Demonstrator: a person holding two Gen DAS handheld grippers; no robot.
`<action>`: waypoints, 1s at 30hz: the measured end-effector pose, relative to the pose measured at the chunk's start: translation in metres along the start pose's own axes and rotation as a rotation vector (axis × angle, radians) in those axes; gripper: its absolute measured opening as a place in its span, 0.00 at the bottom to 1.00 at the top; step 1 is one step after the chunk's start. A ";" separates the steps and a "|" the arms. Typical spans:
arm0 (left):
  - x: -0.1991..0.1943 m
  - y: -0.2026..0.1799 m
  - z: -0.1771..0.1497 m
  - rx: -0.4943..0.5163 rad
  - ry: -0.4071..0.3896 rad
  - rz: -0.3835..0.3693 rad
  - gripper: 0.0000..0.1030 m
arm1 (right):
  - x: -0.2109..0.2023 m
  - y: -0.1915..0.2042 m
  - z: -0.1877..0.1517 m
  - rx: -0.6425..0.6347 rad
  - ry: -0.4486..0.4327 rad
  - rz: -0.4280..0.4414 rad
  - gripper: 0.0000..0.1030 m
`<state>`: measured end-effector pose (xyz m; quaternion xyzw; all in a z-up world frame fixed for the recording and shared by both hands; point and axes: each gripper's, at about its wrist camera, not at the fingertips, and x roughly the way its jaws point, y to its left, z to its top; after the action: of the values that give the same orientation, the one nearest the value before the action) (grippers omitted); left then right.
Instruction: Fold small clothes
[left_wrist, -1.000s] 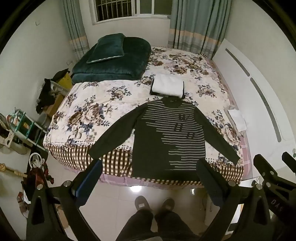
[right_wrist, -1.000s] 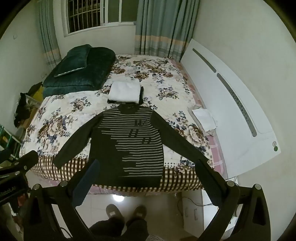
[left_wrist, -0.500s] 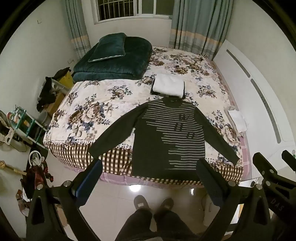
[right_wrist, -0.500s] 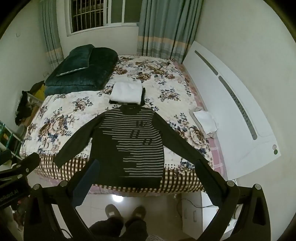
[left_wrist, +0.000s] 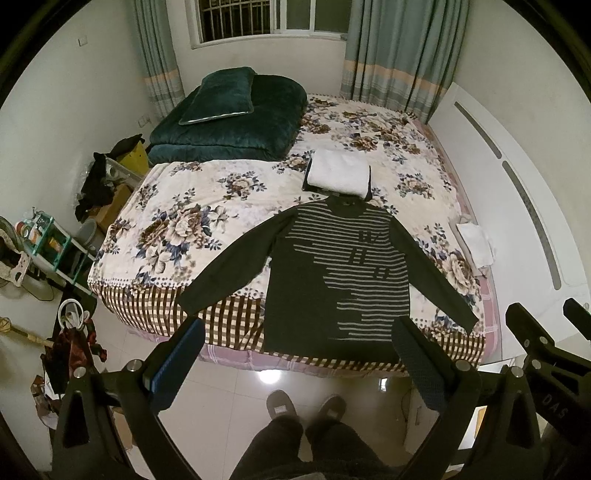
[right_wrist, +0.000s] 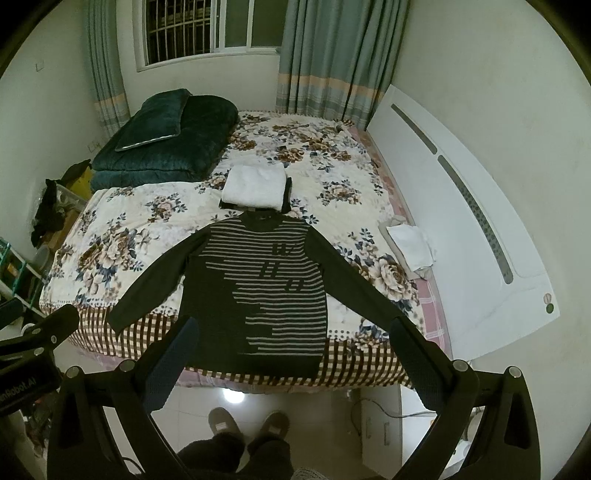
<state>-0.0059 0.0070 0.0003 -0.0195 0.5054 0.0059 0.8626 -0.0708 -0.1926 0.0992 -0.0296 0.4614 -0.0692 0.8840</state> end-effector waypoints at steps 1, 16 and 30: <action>0.000 0.000 0.000 0.000 -0.001 0.001 1.00 | 0.000 0.000 0.000 0.000 0.000 0.000 1.00; -0.001 0.001 -0.001 -0.002 -0.002 -0.002 1.00 | 0.002 -0.005 0.014 -0.004 -0.002 -0.002 1.00; -0.002 0.002 0.000 -0.004 -0.005 -0.001 1.00 | 0.001 -0.003 0.013 -0.004 -0.005 -0.002 1.00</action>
<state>-0.0067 0.0093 0.0023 -0.0215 0.5033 0.0067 0.8638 -0.0594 -0.1954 0.1063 -0.0322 0.4594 -0.0690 0.8850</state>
